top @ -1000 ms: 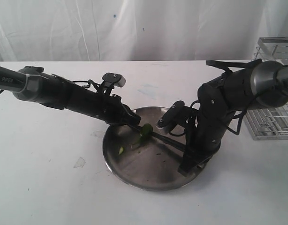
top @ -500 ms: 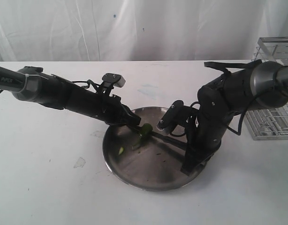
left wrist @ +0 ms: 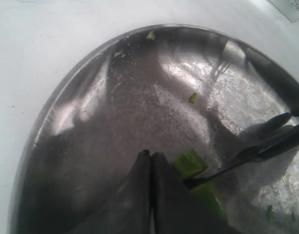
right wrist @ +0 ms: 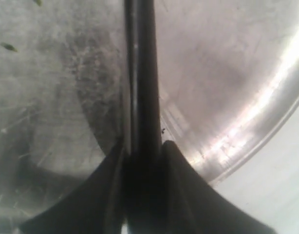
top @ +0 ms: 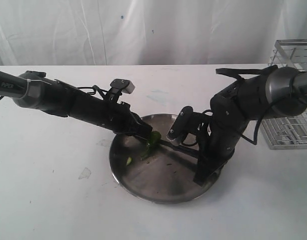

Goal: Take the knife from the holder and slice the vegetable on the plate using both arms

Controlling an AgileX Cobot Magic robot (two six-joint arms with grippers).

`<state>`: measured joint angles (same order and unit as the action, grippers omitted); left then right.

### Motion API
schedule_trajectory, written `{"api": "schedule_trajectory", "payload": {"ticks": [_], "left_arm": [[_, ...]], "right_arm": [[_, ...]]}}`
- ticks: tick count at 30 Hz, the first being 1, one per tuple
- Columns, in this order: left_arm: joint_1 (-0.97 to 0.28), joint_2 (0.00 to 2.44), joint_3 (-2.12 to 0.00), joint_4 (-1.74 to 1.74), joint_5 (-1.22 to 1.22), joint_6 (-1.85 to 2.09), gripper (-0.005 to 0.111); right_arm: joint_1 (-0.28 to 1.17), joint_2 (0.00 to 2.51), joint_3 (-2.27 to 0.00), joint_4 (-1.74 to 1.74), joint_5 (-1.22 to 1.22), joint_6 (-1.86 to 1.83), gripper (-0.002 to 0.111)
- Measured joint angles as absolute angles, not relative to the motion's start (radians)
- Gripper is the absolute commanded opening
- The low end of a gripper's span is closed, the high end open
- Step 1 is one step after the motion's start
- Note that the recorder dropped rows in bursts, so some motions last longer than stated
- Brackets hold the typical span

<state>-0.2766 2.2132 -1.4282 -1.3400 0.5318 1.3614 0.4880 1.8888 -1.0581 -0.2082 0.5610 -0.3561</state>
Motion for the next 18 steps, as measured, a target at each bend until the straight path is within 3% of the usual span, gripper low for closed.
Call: {"api": "schedule_trajectory", "payload": {"ticks": [18], "left_arm": [[-0.277, 2.207, -1.428, -1.347, 0.558, 1.340, 0.000]], "right_arm": [[0.500, 1.872, -1.049, -0.380, 0.558, -0.205, 0.000]]}}
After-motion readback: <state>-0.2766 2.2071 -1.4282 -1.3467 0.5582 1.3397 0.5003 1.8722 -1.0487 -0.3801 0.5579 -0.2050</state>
